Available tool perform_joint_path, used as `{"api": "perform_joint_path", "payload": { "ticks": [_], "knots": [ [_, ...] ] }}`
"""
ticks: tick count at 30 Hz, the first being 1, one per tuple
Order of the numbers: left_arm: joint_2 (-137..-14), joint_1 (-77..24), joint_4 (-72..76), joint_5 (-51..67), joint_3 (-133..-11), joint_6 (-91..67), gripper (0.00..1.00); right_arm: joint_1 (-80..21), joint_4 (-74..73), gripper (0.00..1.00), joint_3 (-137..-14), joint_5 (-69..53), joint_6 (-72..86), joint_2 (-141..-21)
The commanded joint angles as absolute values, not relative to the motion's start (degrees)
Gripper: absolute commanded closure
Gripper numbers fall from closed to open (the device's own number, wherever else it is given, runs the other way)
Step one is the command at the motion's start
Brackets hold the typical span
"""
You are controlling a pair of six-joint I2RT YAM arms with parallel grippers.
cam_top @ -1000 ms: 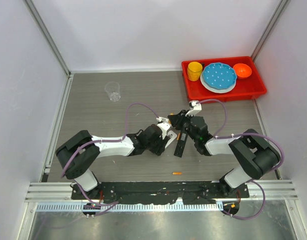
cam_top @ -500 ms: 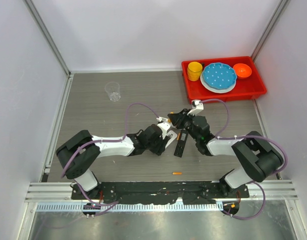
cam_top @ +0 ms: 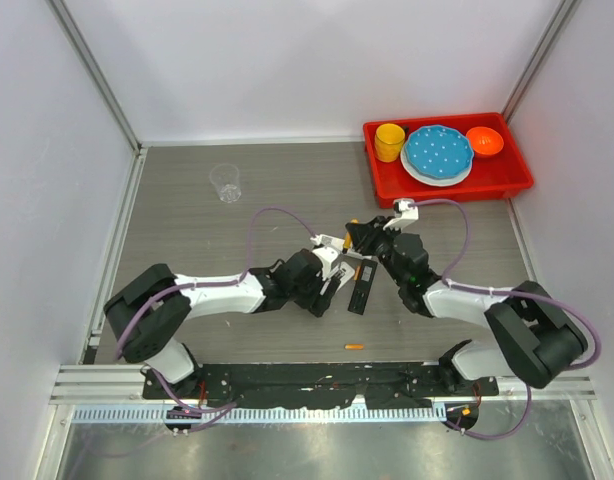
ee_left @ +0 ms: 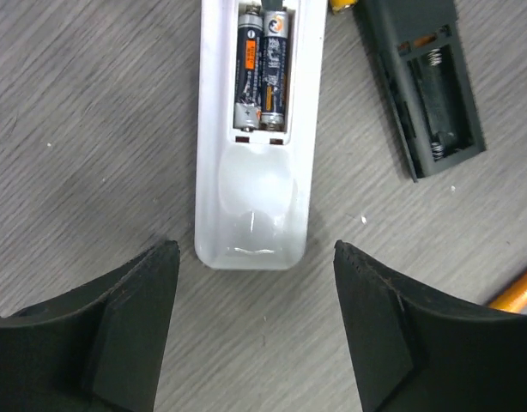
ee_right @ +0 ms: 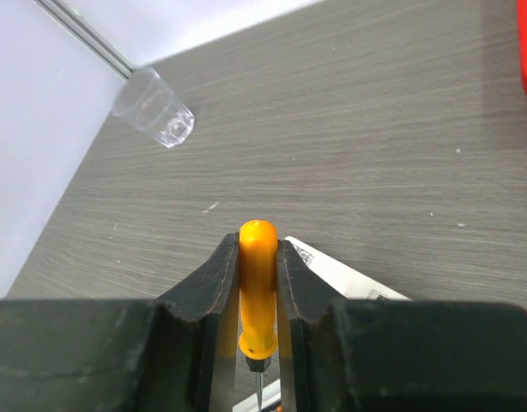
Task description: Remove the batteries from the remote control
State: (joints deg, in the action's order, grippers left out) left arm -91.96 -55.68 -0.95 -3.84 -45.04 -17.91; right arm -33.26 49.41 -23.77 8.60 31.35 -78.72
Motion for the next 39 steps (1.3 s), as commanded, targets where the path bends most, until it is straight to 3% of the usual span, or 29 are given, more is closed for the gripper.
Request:
{"api": "perform_joint_path", "payload": {
  "ticks": [1,11,20,23,24,26,27,29,35,39],
  "knots": [
    [-85.0,-54.1,-3.7,-0.6,-47.0,-19.0,0.21,-33.3,47.7,0.99,-24.5,8.5,30.1,-72.6],
    [-79.5,-42.1,13.4,21.5,-47.0,-27.2,0.17,-33.2,41.5,0.99,-25.8,0.8,35.8,-63.6],
    [-87.2,-40.1,25.0,32.5,-50.2,-33.7,0.32,-33.2,43.5,0.99,-25.7,-5.2,41.7,-62.1],
    [-88.9,-40.1,26.8,34.5,-50.4,-34.8,0.46,-33.2,43.9,0.99,-25.8,-5.4,42.6,-62.0],
    [-89.0,-40.1,27.0,34.7,-50.3,-35.0,0.61,-33.2,43.8,0.99,-25.8,-5.4,42.7,-61.9],
    [-88.9,-40.1,27.1,34.9,-50.0,-34.9,0.77,-33.2,43.3,0.99,-26.0,-5.4,42.8,-61.7],
    [-88.6,-40.1,26.9,34.5,-49.6,-34.8,0.90,-33.1,42.3,0.99,-26.1,-5.2,42.8,-61.6],
    [-87.8,-40.0,25.6,33.1,-49.2,-33.9,1.00,-33.1,40.8,0.99,-26.8,-5.1,41.8,-61.5],
    [-84.7,-39.5,20.8,30.9,-48.5,-31.8,1.00,-31.3,30.4,0.74,-31.6,-7.5,37.7,-61.6],
    [-83.3,-39.1,16.4,30.3,-49.0,-28.8,1.00,-26.6,29.1,0.17,-32.5,-15.8,39.1,-62.6]
  ]
}}
